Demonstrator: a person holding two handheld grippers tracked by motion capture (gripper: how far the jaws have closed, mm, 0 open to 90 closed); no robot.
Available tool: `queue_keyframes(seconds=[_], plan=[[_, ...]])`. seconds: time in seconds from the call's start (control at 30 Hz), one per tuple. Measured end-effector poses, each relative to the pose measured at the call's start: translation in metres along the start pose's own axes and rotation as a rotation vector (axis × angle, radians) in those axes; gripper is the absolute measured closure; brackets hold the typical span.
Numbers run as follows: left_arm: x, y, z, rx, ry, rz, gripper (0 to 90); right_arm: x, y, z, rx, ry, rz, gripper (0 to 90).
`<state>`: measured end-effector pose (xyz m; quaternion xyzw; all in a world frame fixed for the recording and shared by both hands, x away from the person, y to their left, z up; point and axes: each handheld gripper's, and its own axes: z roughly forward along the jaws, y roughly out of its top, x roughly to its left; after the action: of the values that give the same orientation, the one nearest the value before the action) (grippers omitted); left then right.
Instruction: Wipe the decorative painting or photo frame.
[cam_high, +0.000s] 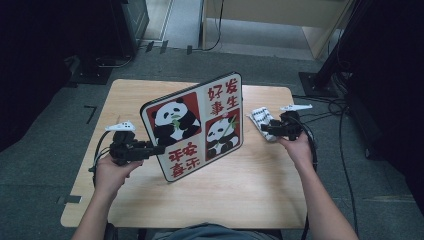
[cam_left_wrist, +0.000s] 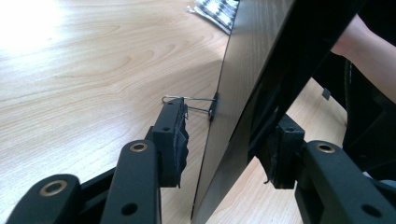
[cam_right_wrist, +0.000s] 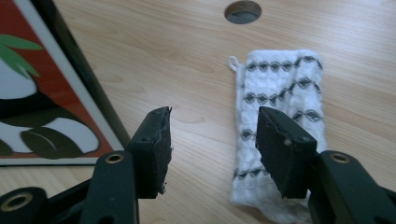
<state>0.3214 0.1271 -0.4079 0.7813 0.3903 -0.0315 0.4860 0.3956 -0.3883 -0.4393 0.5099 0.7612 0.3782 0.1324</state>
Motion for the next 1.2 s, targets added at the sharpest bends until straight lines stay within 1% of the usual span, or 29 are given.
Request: queue_keyframes(seconds=[0.07, 0.13, 0.2, 0.23, 0.3, 0.4, 0.5, 0.57, 0.8, 0.9, 1.03, 1.07, 1.17, 1.2], plan=[[0.001, -0.001, 0.000, -0.007, 0.008, 0.005, 55.3, 0.003, 0.000, -0.002, -0.008, 0.022, 0.008, 46.8], [0.004, -0.002, 0.000, -0.007, 0.012, -0.004, 52.8, 0.008, -0.002, -0.003, -0.013, 0.042, 0.010, 46.8], [0.006, -0.003, 0.001, -0.008, 0.016, -0.020, 49.9, 0.014, -0.003, -0.004, -0.017, 0.054, -0.002, 46.7], [0.007, -0.003, 0.001, -0.009, 0.018, -0.021, 49.2, 0.017, -0.004, -0.004, -0.015, 0.057, -0.014, 46.7], [0.009, -0.004, 0.001, -0.012, 0.031, -0.013, 49.1, 0.021, -0.004, -0.004, -0.006, 0.065, -0.024, 46.6], [0.012, -0.004, 0.002, -0.014, 0.053, -0.022, 47.8, 0.026, -0.005, -0.005, -0.013, 0.081, -0.024, 46.4], [0.013, -0.005, 0.001, -0.017, 0.079, -0.030, 47.9, 0.029, -0.007, -0.004, -0.038, 0.097, -0.037, 45.5], [0.015, -0.005, 0.002, -0.019, 0.090, -0.035, 47.9, 0.031, -0.007, -0.002, -0.032, 0.096, -0.059, 44.9], [0.019, -0.005, 0.004, -0.009, 0.107, -0.040, 47.1, 0.034, -0.007, 0.007, -0.031, 0.102, -0.083, 43.8], [0.020, -0.005, 0.005, -0.005, 0.118, -0.040, 45.4, 0.035, -0.007, 0.010, -0.024, 0.104, -0.078, 43.3], [0.023, -0.006, 0.005, -0.010, 0.130, -0.045, 42.3, 0.035, -0.007, 0.013, -0.028, 0.106, -0.083, 42.7], [0.024, -0.006, 0.005, -0.016, 0.133, -0.051, 41.9, 0.035, -0.007, 0.014, -0.029, 0.104, -0.084, 42.4], [0.024, -0.006, 0.005, -0.014, 0.141, -0.054, 41.6, 0.034, -0.007, 0.014, -0.030, 0.092, -0.086, 40.9], [0.024, -0.006, 0.005, -0.012, 0.137, -0.053, 41.7, 0.034, -0.007, 0.014, -0.029, 0.095, -0.080, 39.4]])
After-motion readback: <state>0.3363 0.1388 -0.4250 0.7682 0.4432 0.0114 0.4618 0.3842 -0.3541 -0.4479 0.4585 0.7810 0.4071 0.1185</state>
